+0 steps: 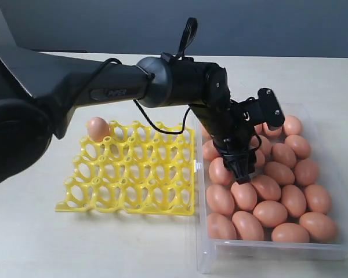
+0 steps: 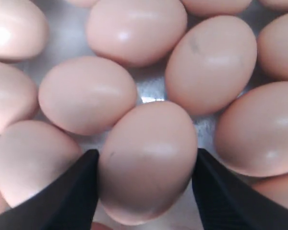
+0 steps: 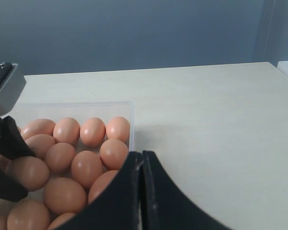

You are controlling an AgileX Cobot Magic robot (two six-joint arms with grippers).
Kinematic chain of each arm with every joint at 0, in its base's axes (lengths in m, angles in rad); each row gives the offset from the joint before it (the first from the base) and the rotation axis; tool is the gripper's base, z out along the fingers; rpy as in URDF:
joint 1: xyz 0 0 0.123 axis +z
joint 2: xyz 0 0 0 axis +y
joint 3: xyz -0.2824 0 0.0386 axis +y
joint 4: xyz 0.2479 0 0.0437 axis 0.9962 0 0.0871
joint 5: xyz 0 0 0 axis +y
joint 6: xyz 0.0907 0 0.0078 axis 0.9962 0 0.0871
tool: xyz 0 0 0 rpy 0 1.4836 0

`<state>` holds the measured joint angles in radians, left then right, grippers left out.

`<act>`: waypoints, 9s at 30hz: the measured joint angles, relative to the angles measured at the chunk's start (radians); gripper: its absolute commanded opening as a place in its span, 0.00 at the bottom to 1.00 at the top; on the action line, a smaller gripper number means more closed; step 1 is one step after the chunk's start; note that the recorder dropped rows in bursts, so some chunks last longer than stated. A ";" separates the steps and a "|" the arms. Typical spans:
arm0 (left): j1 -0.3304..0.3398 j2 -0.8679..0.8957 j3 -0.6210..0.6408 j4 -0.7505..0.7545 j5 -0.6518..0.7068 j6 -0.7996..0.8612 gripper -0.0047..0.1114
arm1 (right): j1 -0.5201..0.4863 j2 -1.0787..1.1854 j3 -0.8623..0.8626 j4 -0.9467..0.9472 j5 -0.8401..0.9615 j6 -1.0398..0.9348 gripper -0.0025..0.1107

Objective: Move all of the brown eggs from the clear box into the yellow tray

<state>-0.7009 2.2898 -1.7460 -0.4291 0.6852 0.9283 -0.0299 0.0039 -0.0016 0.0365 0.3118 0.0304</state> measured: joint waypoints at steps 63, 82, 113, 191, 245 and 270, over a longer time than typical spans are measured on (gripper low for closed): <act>0.137 -0.439 1.058 -0.074 -1.638 -0.939 0.04 | 0.000 0.000 0.000 0.000 0.000 0.000 0.02; 0.146 -0.373 1.157 -0.125 -1.545 -0.975 0.04 | 0.000 0.000 0.000 0.000 0.000 0.000 0.02; 0.146 -0.373 1.163 -0.045 -1.514 -1.029 0.55 | 0.000 0.000 0.000 0.000 0.000 0.000 0.02; 0.045 -0.134 0.109 0.181 0.019 0.227 0.42 | 0.000 0.000 0.000 0.000 0.000 0.000 0.02; 0.043 -0.029 -0.055 0.201 0.279 0.027 0.40 | 0.000 0.000 0.000 0.000 0.000 0.000 0.02; 0.043 0.011 -0.092 0.168 0.330 -0.046 0.31 | 0.000 0.000 0.000 0.000 0.000 0.000 0.02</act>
<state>-0.6583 2.3007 -1.8382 -0.2607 1.0156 0.8822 -0.0299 0.0039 -0.0016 0.0365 0.3118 0.0304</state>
